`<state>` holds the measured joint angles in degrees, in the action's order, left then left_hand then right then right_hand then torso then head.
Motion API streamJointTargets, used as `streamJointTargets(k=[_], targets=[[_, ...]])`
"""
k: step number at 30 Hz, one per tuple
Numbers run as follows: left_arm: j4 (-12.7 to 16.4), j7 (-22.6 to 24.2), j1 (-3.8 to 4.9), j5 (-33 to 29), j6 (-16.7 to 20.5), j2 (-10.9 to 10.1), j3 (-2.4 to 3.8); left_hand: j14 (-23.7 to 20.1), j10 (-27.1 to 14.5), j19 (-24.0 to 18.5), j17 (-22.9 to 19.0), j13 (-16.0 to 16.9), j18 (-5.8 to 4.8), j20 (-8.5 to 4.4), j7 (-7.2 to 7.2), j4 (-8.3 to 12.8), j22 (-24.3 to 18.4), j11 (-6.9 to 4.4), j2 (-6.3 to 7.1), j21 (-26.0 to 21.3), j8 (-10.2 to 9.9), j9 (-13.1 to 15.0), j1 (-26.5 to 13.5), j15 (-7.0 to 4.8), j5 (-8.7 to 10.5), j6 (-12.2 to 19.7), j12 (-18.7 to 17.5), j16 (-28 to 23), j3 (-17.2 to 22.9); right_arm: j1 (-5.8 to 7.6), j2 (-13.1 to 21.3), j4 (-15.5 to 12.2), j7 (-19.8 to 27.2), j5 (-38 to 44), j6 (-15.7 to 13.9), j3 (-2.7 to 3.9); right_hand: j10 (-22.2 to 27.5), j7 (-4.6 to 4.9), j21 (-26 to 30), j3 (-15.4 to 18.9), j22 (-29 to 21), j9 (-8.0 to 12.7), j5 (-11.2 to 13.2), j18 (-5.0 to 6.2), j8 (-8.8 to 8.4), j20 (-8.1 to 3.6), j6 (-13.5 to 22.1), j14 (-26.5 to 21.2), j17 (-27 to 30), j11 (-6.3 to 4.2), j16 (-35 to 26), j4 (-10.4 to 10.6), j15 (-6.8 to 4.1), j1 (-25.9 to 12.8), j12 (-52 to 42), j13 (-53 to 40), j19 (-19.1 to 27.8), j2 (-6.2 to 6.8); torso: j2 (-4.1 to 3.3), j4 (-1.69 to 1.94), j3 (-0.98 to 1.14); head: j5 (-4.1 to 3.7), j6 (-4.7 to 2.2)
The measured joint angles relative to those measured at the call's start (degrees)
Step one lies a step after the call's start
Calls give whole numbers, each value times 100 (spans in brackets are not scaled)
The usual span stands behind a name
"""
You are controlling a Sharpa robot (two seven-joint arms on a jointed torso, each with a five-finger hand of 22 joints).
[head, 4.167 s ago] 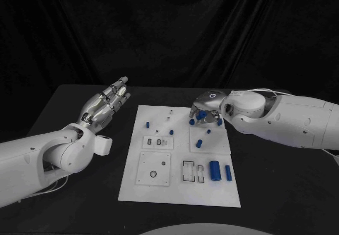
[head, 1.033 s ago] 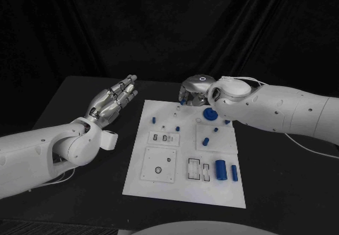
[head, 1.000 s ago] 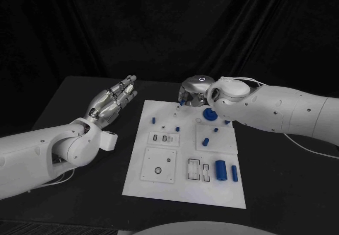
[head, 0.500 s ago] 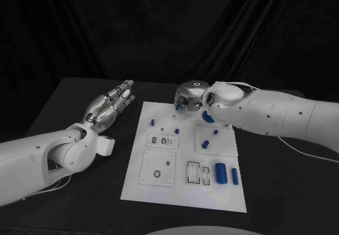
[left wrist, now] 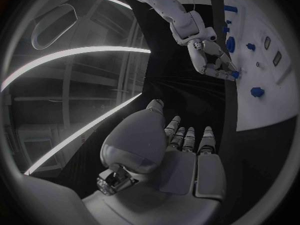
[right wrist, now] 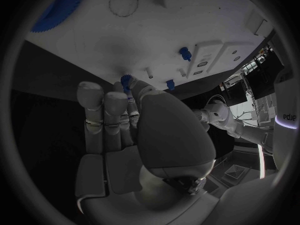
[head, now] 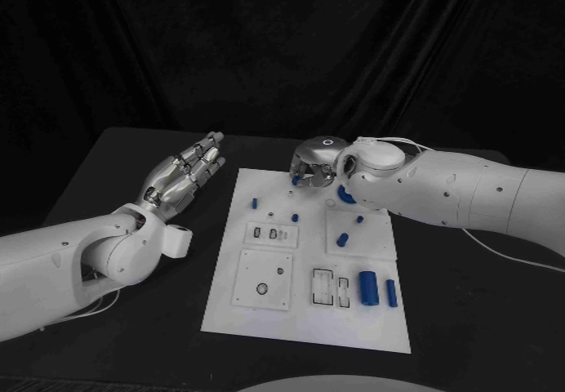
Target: Assemble the parts on the task board
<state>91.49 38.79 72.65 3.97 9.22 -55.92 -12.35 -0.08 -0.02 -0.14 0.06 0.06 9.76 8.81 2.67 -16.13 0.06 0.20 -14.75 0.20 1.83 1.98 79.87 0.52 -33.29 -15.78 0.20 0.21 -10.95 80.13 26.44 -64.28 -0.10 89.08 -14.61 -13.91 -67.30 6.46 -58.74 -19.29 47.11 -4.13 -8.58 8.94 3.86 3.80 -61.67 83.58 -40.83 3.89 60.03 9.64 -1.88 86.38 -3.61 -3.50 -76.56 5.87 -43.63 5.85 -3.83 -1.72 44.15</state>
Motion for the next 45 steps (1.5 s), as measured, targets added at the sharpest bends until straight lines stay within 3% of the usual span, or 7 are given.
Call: streamJointTargets(k=[4,9,14,22,31,40,45], targets=[[-20,0,0,0,-8,17,1,21,-4,0,1,1,0,0,0,0,0,38,0,0,0,0,0,21,0,0,0,0,0,-13,-3,13,-54,-3,75,3,281,-10,-22,-15,62,22,-2,0,-4,40,190,-31,-16,57,9,15,31,-65,0,0,40,65,6,-1,-3,10,14],[-40,0,0,0,-24,30,1,21,-2,20,2,1,0,20,0,0,0,41,0,0,0,0,0,21,0,0,0,0,0,-52,-1,45,-156,-3,190,-9,1438,-546,19,242,59,88,120,0,-62,42,2099,-178,52,126,-33,-20,5,-231,0,1,254,116,9,-7,-3,15,17],[-63,0,0,1,-44,42,1,0,-2,20,2,2,0,20,0,-1,1,41,0,0,0,-1,0,42,-6,0,0,0,1,-58,12,52,-209,-3,180,-9,1989,-769,28,517,128,146,154,0,-104,60,3314,-211,-17,124,-35,-105,17,-311,0,-3,288,36,9,-7,-3,21,18],[-90,0,0,1,-79,43,0,0,13,20,3,3,0,20,0,1,1,56,-22,0,0,-1,21,42,-22,0,0,0,32,-41,323,-246,-194,-3,-264,-5,1626,-624,-74,676,355,76,159,0,-46,60,2631,-211,-174,81,76,-137,17,-365,0,-23,288,-18,10,-7,1,2,-19],[-91,2,0,1,-99,-30,0,0,-7,20,3,3,-1,20,24,17,2,76,-20,0,0,-2,20,42,-29,-24,0,0,49,359,1229,-1191,-261,-4,-596,9,228,-190,446,565,-46,-84,-75,0,277,13,971,-624,740,-59,-711,-97,-43,-219,-585,-144,688,-195,19,-10,4,14,-26],[-101,2,0,1,-106,-34,0,21,-8,20,-1,-1,0,62,61,57,2,116,-52,0,23,5,97,63,-50,-61,0,0,88,412,1952,-1732,-543,-5,-453,-15,479,-250,1637,627,-894,-183,-3,94,129,-120,764,-767,1255,-370,-1753,-21,-162,-332,-3291,-2239,1055,-78,25,-21,1,-4,-8],[-110,2,0,1,-116,-34,0,5,9,20,-1,-1,0,62,61,82,2,133,-76,0,23,4,122,89,-72,-61,0,0,145,258,2154,-1812,-755,-10,-270,-15,455,-334,1155,870,-186,-159,105,92,29,-134,1182,-466,-641,-448,-423,211,-197,-743,-5936,-4870,732,-64,29,-27,-5,1,9]])
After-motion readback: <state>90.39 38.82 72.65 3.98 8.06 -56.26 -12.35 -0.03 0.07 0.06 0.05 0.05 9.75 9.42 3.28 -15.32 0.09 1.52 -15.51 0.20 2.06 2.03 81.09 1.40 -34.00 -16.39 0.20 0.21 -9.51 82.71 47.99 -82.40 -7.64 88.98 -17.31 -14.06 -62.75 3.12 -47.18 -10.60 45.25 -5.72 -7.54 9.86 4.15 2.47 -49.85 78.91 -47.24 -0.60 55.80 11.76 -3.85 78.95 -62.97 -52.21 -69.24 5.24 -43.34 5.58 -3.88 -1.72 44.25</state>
